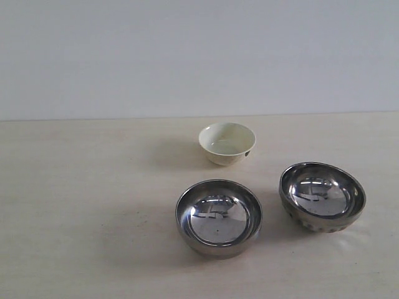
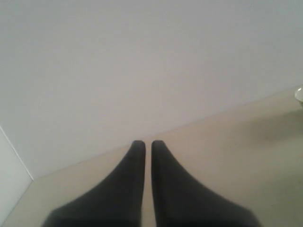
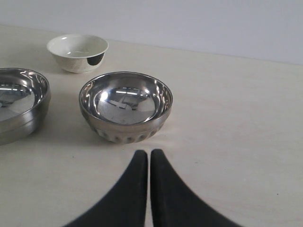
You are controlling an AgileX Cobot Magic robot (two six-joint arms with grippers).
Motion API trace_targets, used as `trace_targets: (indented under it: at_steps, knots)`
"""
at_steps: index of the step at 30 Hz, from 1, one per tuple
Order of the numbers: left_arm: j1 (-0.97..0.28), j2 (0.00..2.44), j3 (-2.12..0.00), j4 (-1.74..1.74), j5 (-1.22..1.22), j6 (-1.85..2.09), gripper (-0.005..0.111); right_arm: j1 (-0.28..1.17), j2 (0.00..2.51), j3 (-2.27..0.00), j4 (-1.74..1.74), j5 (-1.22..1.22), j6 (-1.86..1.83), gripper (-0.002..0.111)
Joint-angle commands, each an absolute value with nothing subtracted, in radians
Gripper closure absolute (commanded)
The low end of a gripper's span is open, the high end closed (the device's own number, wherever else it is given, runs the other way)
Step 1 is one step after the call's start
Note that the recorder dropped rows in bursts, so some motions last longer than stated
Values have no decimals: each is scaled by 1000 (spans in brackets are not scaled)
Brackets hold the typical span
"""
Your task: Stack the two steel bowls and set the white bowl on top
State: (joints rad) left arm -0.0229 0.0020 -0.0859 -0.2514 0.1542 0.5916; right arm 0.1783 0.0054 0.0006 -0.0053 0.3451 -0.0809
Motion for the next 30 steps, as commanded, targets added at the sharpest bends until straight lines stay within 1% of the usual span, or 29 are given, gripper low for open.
trace_targets:
  at_steps: [1,6,16,30]
  knots:
    - [-19,0,-49,-247,151,591,102,171,0,0,-11,341,-87,108]
    - [-19,0,0,-247,151,591,102,171,0,0,-11,341,-87,108]
    - [-19,0,0,-120,185,591,102,171,0,0,-11,341,-87,108]
    - [-19,0,0,-113,185,591,102,171,0,0,-11,341,-87,108]
